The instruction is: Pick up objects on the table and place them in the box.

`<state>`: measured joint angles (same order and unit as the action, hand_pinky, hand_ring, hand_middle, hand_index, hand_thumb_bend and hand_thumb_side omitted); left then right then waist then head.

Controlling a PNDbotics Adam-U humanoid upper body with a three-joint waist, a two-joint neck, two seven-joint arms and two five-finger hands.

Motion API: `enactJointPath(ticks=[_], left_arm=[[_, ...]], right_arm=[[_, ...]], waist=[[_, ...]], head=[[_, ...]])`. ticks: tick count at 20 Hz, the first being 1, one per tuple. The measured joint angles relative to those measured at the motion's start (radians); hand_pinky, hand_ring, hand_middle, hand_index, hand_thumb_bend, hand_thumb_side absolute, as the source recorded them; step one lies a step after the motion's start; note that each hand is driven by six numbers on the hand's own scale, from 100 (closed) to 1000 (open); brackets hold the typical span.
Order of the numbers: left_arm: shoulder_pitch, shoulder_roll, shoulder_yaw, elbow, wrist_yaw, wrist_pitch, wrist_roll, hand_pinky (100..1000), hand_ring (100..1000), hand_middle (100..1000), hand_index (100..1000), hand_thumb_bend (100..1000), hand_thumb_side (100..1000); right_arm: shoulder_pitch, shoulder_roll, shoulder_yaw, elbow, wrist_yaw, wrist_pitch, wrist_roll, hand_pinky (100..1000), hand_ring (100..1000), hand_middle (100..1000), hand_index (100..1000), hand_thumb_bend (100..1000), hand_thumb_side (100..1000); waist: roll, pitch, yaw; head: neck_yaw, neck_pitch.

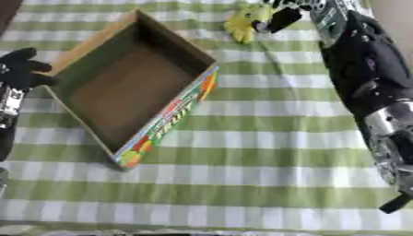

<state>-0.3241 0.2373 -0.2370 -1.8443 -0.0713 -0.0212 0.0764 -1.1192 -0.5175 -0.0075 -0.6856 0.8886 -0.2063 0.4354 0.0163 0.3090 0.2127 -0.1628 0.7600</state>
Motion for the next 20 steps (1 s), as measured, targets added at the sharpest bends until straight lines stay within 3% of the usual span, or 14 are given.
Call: enactJointPath(ticks=[11,20], left_arm=[[-0.001,0.0,0.0,0.0,0.001,0.003,-0.004,804,621,649,850,269,715],[-0.003,0.0,-0.001,-0.001,0.001,0.004,-0.006,805,620,650,851,265,717]], right_arm=[[0.011,-0.005,-0.007,0.025,0.011,0.004,0.004,861,799,827,957,296,382],[0.019,-0.006,-0.017,0.027,0.015,-0.001,-0.029,849,781,802,735,131,288]], waist=[[0.001,0.004,0.012],[0.003,0.004,0.015]], head=[[-0.007,0.0],[-0.007,0.0]])
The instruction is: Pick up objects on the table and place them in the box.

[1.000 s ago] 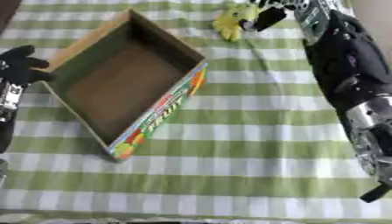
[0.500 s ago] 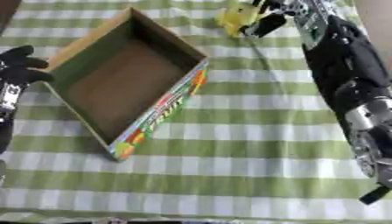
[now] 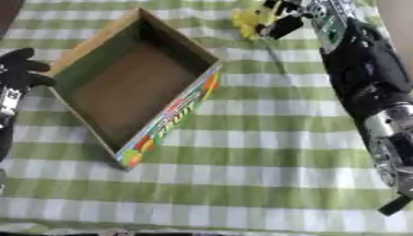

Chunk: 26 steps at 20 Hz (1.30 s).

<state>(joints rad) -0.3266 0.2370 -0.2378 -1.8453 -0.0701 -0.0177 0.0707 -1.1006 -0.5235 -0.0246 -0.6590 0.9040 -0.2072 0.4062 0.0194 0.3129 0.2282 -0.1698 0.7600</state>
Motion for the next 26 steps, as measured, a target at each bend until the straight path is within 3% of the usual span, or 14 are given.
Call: enactJointPath(ticks=[5,10,11,13,20,26], left_arm=[[-0.001,0.0,-0.003,0.0,0.0,-0.001,-0.001,805,620,650,851,263,717],[-0.002,0.0,-0.005,0.0,0.0,-0.001,-0.001,805,620,650,851,263,717],[-0.002,0.0,-0.005,0.0,0.0,-0.001,-0.001,805,620,650,851,262,718],[-0.002,0.0,-0.005,0.0,0.0,-0.001,-0.001,805,620,650,851,261,718],[-0.002,0.0,-0.005,0.0,0.0,-0.001,-0.001,805,621,650,851,260,719],[0.0,-0.003,-0.005,0.0,0.0,-0.002,0.0,805,622,650,851,259,719]], right_arm=[[0.006,0.0,0.0,0.0,0.0,0.005,-0.06,836,758,772,613,100,170],[0.01,0.0,0.0,0.005,0.0,0.007,-0.11,836,757,771,609,100,164],[0.01,0.0,0.0,0.006,0.0,0.007,-0.115,819,722,728,481,100,100],[0.011,0.0,-0.003,0.005,-0.002,0.007,-0.131,815,713,717,458,100,100],[0.014,-0.001,0.007,-0.021,-0.009,-0.019,-0.2,816,711,713,447,100,100],[-0.009,0.015,0.05,-0.106,-0.016,-0.08,-0.184,822,714,719,448,100,100]], waist=[[-0.003,0.0,-0.001],[-0.003,0.0,-0.003],[-0.003,0.0,-0.004],[-0.003,-0.001,-0.009],[-0.003,-0.009,-0.029],[-0.002,-0.027,-0.054]], head=[[0.001,0.0],[0.003,0.0],[0.004,0.0],[0.006,0.0],[0.011,0.0],[0.01,0.004]])
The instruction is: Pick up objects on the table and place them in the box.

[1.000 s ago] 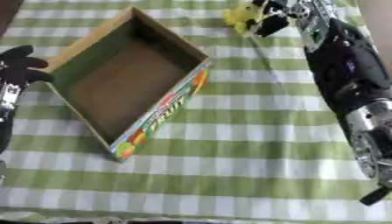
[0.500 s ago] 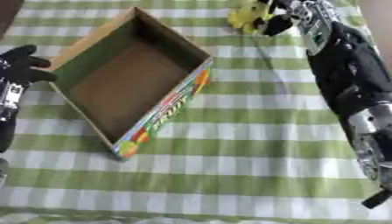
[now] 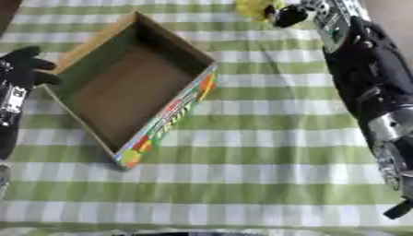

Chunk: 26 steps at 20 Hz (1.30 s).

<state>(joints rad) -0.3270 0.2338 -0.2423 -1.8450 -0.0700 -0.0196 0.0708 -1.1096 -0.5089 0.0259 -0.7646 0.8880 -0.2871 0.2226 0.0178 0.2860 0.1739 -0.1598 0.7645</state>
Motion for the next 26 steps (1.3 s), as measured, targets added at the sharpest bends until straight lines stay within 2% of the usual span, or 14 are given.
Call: enactJointPath(ticks=[7,13,20,26], left_arm=[[0.002,-0.004,0.0,0.0,0.001,-0.001,-0.001,805,622,650,850,261,719],[0.002,-0.005,-0.001,-0.004,0.005,-0.005,-0.005,803,622,650,851,266,720],[0.001,-0.005,-0.001,-0.013,0.01,-0.011,-0.012,800,622,650,851,267,720],[-0.001,-0.005,-0.001,-0.019,0.012,-0.011,-0.013,800,623,650,852,266,720]], right_arm=[[-0.037,0.053,0.086,-0.153,-0.053,-0.095,0.07,835,725,729,452,100,100],[-0.043,0.102,0.16,-0.262,-0.086,-0.159,0.155,840,732,743,455,100,100],[-0.027,0.169,0.218,-0.285,-0.083,-0.198,0.244,845,740,749,459,100,100],[0.0,0.216,0.254,-0.285,-0.056,-0.232,0.29,843,740,749,461,100,100]], waist=[[0.001,-0.018,-0.009],[-0.002,-0.028,0.006],[-0.002,-0.033,0.011],[-0.005,-0.033,0.011]], head=[[-0.017,0.0],[-0.034,0.0],[-0.045,0.0],[-0.047,0.0]])
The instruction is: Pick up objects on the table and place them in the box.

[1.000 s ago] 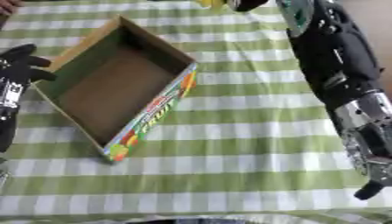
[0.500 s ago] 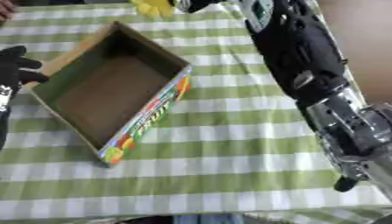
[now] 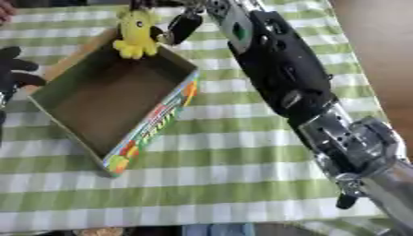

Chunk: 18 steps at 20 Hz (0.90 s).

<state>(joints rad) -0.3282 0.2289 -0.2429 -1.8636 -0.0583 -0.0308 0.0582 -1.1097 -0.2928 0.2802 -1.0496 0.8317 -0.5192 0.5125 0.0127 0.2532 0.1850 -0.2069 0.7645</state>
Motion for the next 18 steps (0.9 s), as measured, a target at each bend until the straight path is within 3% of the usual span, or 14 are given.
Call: enactJointPath(ticks=[11,18], left_arm=[[-0.006,-0.004,0.0,0.0,0.0,0.0,0.0,800,622,649,852,268,720],[-0.007,-0.008,0.0,0.0,0.0,-0.001,0.001,800,622,649,852,270,720]], right_arm=[[0.044,0.062,0.035,0.025,0.039,-0.034,0.03,839,738,748,467,100,100],[0.065,0.096,0.049,0.049,0.109,-0.06,0.021,848,749,756,489,100,100]], waist=[[-0.007,0.001,-0.001],[-0.008,0.003,0.0]], head=[[-0.002,0.0],[-0.006,0.0]])
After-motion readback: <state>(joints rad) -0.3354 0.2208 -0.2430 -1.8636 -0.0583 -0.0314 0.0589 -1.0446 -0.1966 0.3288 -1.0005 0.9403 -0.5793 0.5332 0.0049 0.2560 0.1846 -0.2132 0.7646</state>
